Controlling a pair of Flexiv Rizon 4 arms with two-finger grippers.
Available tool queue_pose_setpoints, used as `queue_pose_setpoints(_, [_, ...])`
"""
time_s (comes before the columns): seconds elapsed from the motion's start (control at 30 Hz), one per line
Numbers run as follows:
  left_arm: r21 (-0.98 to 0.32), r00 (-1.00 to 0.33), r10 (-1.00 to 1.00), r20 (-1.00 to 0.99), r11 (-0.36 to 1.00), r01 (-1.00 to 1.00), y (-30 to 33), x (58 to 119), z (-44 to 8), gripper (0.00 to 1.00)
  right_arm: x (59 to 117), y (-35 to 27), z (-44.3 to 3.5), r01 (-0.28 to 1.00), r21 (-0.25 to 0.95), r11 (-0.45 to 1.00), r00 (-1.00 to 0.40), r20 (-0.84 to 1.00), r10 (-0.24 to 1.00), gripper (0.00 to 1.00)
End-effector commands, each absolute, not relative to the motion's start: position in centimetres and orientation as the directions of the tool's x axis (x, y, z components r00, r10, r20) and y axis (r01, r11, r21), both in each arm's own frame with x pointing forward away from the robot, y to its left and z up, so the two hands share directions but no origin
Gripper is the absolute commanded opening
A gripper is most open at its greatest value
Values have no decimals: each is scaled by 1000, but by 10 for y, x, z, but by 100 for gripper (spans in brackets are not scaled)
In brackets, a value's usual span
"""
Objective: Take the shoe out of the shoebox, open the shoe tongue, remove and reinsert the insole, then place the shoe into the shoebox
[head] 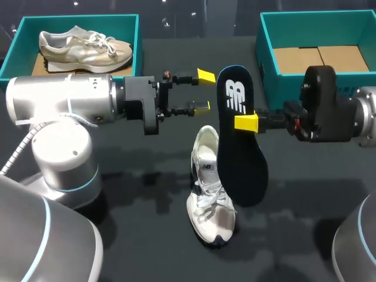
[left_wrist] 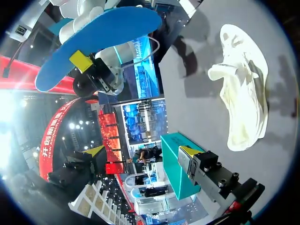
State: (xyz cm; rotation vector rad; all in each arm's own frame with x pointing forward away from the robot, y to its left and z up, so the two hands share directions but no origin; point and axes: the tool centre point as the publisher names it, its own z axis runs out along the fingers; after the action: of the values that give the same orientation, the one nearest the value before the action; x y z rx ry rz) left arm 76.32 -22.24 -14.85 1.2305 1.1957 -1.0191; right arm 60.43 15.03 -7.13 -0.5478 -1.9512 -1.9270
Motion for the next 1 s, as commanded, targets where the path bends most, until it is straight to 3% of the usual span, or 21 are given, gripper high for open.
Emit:
queue_pose_setpoints(0.03, [135,134,13,-991,100,986,-211,755,-148,100,645,150,-74,510,860,3,-860,510,-16,0])
queue_pose_setpoints(0.53, [112,110,20,-994,73,991,-206,756,-146,100,648,148,-75,533,846,4,-846,533,-11,0])
queue_pose_setpoints(0.73, [112,110,20,-994,73,991,-206,756,-146,100,691,134,-89,697,717,-20,-715,697,44,0])
queue_pose_setpoints(1.0, [112,110,20,-994,73,991,-206,756,-146,100,710,130,-92,735,677,-24,-673,734,95,0])
